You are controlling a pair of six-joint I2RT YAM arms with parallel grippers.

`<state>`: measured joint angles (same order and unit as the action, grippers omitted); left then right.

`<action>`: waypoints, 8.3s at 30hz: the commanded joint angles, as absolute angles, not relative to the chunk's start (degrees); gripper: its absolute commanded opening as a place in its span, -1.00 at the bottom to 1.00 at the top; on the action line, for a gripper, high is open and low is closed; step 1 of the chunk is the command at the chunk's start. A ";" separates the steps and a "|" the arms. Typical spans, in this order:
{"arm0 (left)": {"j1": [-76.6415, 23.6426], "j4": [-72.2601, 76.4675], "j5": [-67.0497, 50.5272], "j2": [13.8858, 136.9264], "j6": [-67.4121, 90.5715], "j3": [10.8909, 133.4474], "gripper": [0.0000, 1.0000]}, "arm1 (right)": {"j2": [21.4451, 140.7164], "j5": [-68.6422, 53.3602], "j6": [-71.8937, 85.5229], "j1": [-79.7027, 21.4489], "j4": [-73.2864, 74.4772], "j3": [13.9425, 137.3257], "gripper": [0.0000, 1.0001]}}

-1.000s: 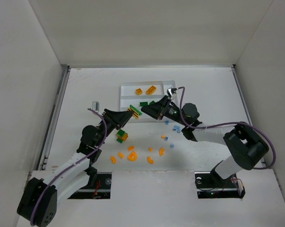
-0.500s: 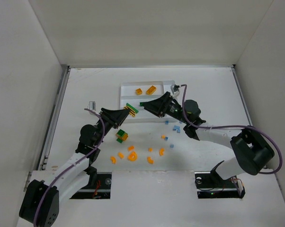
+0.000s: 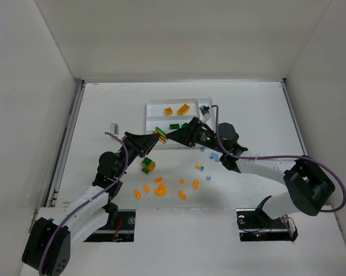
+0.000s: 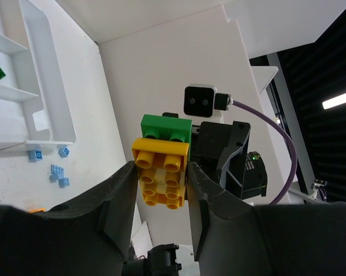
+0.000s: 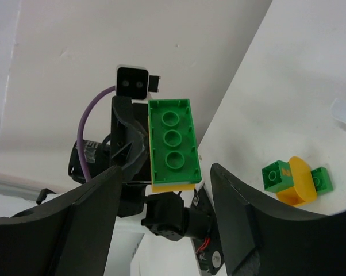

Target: Sort the legos into containers by color

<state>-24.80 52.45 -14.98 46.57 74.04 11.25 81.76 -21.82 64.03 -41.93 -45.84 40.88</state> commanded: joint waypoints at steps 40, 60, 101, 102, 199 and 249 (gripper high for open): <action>-26.15 50.10 -23.91 44.39 69.09 11.86 -1.00 | 77.52 -20.65 55.99 -35.29 -39.20 46.93 -0.27; -21.84 46.49 -20.13 41.84 68.55 14.24 -0.95 | 92.97 -19.34 44.40 -31.77 -18.75 57.19 -0.25; -18.14 45.62 -2.82 59.75 64.60 18.45 -0.91 | 109.89 -6.43 29.70 -35.73 5.38 85.63 0.15; -18.84 45.62 -1.94 60.98 64.43 19.33 -0.91 | 106.99 -4.68 30.14 -35.46 3.62 82.65 0.09; -11.73 10.64 6.77 42.19 54.93 13.62 -0.32 | 108.80 3.60 9.14 -64.47 -16.97 66.27 0.33; -40.65 31.28 13.45 62.84 44.47 27.25 -0.32 | 84.11 -2.20 33.40 -42.93 -32.96 43.33 -0.43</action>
<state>-40.42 26.74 12.27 62.26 45.41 24.49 85.71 -0.49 32.10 -43.18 -28.05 43.64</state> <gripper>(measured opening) 0.344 0.435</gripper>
